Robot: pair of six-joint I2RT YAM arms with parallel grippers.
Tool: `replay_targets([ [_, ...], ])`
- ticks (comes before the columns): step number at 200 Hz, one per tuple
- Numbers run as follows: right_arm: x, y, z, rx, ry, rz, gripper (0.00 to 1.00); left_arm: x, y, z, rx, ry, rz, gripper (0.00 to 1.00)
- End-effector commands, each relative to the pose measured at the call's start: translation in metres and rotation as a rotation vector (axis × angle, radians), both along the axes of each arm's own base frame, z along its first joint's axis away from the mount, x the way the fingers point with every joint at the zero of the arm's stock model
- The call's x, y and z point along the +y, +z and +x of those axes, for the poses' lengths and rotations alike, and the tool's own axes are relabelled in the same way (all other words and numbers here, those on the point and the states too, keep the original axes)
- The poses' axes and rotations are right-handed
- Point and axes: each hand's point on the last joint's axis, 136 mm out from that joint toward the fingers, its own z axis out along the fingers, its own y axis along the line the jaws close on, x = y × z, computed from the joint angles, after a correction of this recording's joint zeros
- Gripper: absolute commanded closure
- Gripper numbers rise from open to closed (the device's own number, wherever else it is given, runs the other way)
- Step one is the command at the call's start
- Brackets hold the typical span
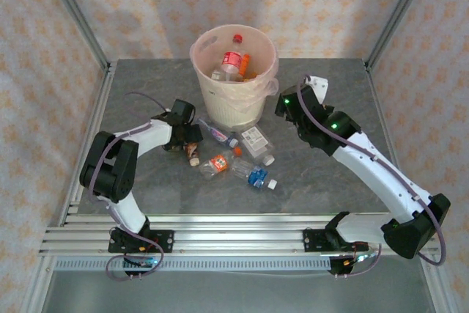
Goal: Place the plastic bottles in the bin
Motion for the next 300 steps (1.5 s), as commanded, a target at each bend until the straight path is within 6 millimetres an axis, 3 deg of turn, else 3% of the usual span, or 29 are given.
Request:
replay_targets([
  [1, -0.009, 0.0, -0.004, -0.016, -0.04, 0.002, 0.01, 0.008, 0.003, 0.015, -0.038, 0.02, 0.042, 0.16],
  [47, -0.014, -0.01, -0.01, 0.006, -0.055, 0.0, 0.01, 0.013, 0.001, 0.014, -0.032, 0.036, 0.051, 0.4],
  [94, -0.018, -0.021, -0.014, 0.035, -0.073, -0.006, 0.01, 0.025, 0.042, 0.011, -0.098, 0.059, 0.091, 0.46],
  [119, -0.02, -0.032, -0.019, 0.07, -0.08, -0.014, 0.01, 0.032, 0.083, 0.007, -0.161, 0.042, 0.124, 0.49],
  [150, -0.021, -0.05, -0.027, 0.133, -0.067, -0.025, 0.01, 0.03, 0.147, 0.004, -0.28, 0.022, 0.097, 0.49],
  [197, -0.006, -0.085, -0.036, 0.256, 0.047, -0.041, 0.01, 0.001, 0.263, 0.007, -0.535, -0.067, -0.006, 0.49],
  [224, 0.003, -0.102, -0.038, 0.308, 0.097, -0.042, 0.01, -0.02, 0.317, 0.021, -0.654, -0.109, -0.072, 0.49],
  [261, 0.007, -0.115, -0.039, 0.326, 0.123, -0.041, 0.01, -0.057, 0.364, 0.053, -0.73, -0.172, -0.118, 0.48],
  [300, 0.006, -0.123, -0.039, 0.355, 0.118, -0.054, 0.01, -0.086, 0.387, 0.091, -0.752, -0.209, -0.14, 0.48],
])
